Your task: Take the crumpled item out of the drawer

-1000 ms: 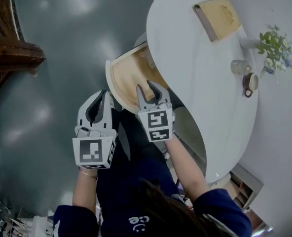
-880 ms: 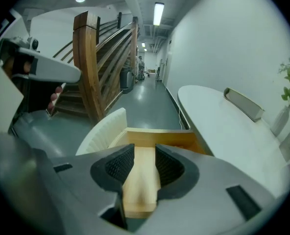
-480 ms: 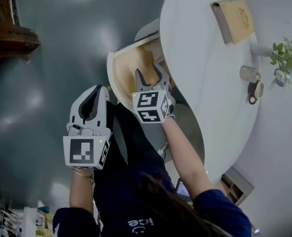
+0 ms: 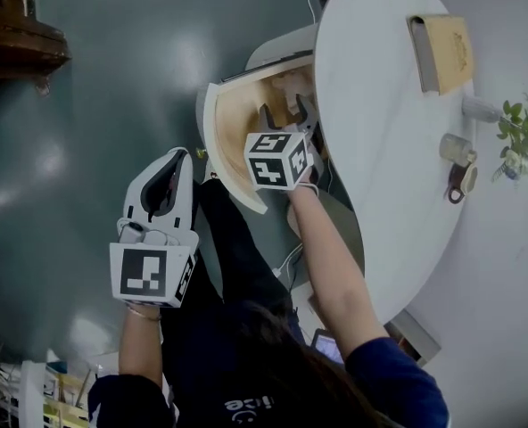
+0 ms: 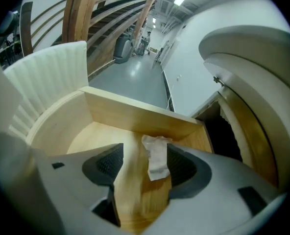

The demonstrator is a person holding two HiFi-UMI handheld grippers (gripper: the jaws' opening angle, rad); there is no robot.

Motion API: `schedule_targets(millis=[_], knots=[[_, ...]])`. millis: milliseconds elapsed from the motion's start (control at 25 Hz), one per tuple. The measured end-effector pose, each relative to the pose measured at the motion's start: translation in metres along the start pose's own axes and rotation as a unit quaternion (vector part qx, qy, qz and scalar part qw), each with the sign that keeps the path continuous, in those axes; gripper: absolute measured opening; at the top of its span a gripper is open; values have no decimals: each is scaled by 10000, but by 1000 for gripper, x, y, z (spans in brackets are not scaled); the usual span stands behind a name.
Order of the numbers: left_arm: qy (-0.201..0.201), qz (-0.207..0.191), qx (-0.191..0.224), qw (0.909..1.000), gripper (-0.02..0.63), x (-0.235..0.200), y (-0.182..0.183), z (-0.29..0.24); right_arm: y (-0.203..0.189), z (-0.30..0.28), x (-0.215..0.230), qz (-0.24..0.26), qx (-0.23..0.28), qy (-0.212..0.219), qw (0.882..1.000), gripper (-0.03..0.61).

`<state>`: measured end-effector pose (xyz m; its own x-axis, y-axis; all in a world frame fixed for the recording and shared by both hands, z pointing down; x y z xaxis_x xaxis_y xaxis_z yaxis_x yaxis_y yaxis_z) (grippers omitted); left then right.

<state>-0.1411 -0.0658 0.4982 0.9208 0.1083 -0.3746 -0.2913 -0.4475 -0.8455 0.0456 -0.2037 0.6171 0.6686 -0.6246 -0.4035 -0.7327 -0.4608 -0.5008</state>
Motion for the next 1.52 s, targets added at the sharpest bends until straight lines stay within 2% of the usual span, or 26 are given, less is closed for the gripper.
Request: schedule_targets(millis=[240, 600, 720, 920, 1120, 1240, 1440, 1520], knots=[[91, 159, 33, 9998, 5, -10, -6, -4, -5, -25, 12, 0, -190, -292, 9994, 318], [86, 353, -111, 9993, 5, -21, -18, -9, -16, -51, 26, -110, -632, -301, 9975, 365], [97, 416, -94, 9990, 5, -26, -17, -10, -19, -60, 27, -132, -778, -255, 9966, 382], [8, 143, -185, 9997, 5, -28, -18, -16, -24, -71, 34, -242, -970, -49, 9950, 382], [-51, 205, -138, 9997, 5, -35, -19, -20, -24, -73, 36, -389, -1036, 200, 9937, 380], [-107, 225, -125, 9996, 5, -35, -20, -23, -22, -74, 30, -189, -1057, 346, 9936, 320], [-105, 338, -143, 9993, 5, -31, -20, -25, -22, -70, 10, 48, -979, 104, 9951, 199], [-87, 368, -169, 9991, 5, -32, -20, -24, -21, -70, 7, 112, -1007, 79, 9948, 178]])
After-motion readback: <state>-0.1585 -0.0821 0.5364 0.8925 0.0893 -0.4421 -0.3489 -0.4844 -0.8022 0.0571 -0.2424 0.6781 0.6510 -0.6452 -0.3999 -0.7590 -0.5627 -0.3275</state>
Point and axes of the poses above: the fingertips, and each gripper's own axes: z backward along the fingers, x to its right, y out of its top, the point moved 7 cm from there along z, backward along the fingers, and after that the axes turned 7 degrees about x, right-handed, at the moved point
